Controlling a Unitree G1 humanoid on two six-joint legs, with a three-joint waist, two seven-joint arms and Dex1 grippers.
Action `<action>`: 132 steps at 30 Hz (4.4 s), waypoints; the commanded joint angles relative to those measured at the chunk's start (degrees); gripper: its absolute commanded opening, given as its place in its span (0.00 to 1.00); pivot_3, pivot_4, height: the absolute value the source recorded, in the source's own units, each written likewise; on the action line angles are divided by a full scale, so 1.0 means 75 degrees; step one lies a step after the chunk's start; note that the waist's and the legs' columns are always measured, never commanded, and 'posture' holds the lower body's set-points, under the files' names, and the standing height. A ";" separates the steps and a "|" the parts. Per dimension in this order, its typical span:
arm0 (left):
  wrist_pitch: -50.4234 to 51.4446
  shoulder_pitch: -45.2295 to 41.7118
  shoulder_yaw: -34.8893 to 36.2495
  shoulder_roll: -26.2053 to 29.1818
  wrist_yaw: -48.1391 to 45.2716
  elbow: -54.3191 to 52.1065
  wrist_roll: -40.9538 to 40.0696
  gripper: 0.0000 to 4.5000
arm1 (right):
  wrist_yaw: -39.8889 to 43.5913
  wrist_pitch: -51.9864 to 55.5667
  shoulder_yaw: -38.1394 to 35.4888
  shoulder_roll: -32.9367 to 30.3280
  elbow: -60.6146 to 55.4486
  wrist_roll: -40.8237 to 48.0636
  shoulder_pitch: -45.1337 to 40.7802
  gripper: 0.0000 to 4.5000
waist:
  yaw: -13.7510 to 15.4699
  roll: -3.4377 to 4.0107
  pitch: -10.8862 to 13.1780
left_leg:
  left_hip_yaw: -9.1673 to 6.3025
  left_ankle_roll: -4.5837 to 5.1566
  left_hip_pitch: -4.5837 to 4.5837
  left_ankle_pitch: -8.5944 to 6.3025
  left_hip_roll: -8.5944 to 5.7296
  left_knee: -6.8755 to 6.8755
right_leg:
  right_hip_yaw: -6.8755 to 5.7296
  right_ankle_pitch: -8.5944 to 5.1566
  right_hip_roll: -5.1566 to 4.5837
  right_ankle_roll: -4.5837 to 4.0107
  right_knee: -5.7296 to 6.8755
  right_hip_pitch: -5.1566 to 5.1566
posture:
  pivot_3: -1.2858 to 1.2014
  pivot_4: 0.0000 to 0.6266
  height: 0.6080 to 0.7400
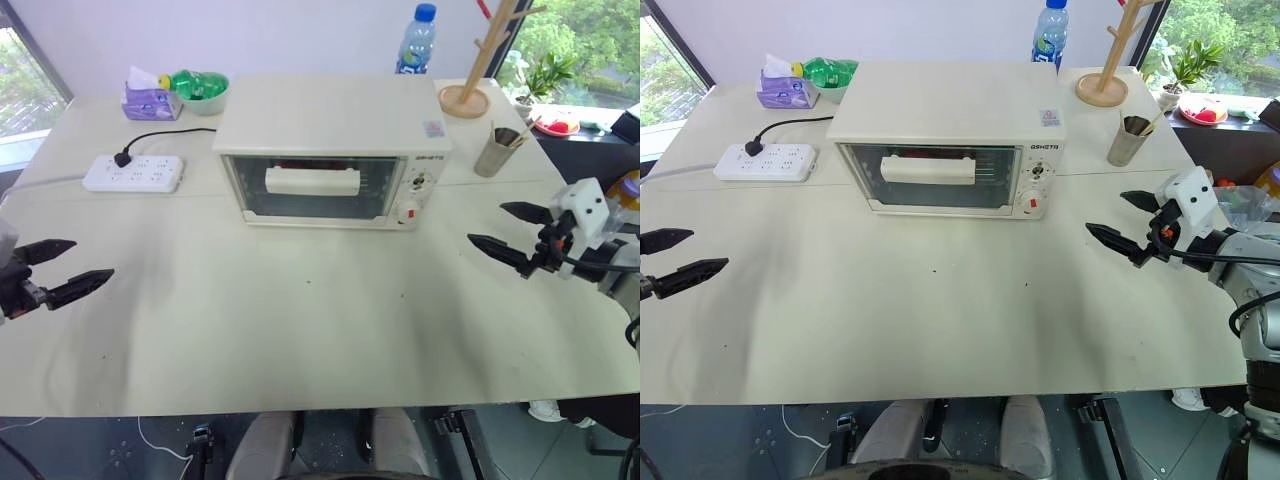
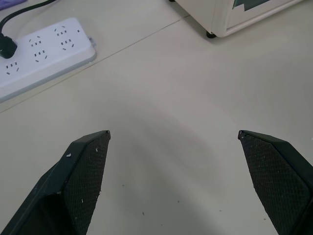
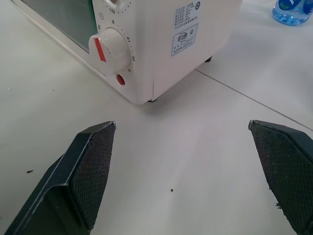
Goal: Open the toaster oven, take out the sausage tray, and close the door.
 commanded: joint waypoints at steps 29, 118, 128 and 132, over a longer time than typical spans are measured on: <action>0.1305 -0.2694 -0.1705 0.0073 -0.0283 -0.1546 -0.1812 0.99 | -0.0207 0.1963 0.0480 0.0388 -0.1898 0.1845 -0.1367 1.00 | -0.0017 -0.0005 -0.0004 | 0.0004 -0.0004 0.0006 0.0004 0.0010 0.0020 | 0.0008 0.0015 0.0017 -0.0002 0.0017 0.0004 | 0.52 0.24 0.99; -0.0915 -0.6404 -0.5380 -0.2268 -0.1611 0.2134 0.1318 0.01 | 0.0073 0.3151 0.0445 0.0119 -0.4026 0.2576 -0.0027 1.00 | -0.0193 -0.0025 -0.0008 | 0.0015 -0.0054 -0.0002 0.0038 0.0083 0.0099 | 0.0053 0.0075 0.0121 -0.0054 0.0106 -0.0032 | 0.52 0.24 0.99; -0.0529 -0.5124 -0.5449 -0.2624 -0.0955 0.1039 0.1171 0.01 | -0.0517 0.3199 -0.0173 -0.0117 -0.3238 0.2640 -0.0242 1.00 | -0.0146 -0.0035 -0.0010 | 0.0020 -0.0048 -0.0003 0.0034 0.0080 0.0121 | 0.0055 0.0075 0.0112 -0.0054 0.0099 -0.0014 | 0.52 0.24 0.99; -0.0704 -0.4940 -0.5555 -0.2688 -0.0778 0.1138 0.1363 0.01 | -0.0721 0.3119 0.0024 -0.0015 -0.3114 0.2556 -0.0404 1.00 | -0.0121 -0.0035 -0.0010 | 0.0018 -0.0047 -0.0004 0.0034 0.0080 0.0119 | 0.0055 0.0075 0.0112 -0.0053 0.0098 -0.0014 | 0.52 0.24 0.99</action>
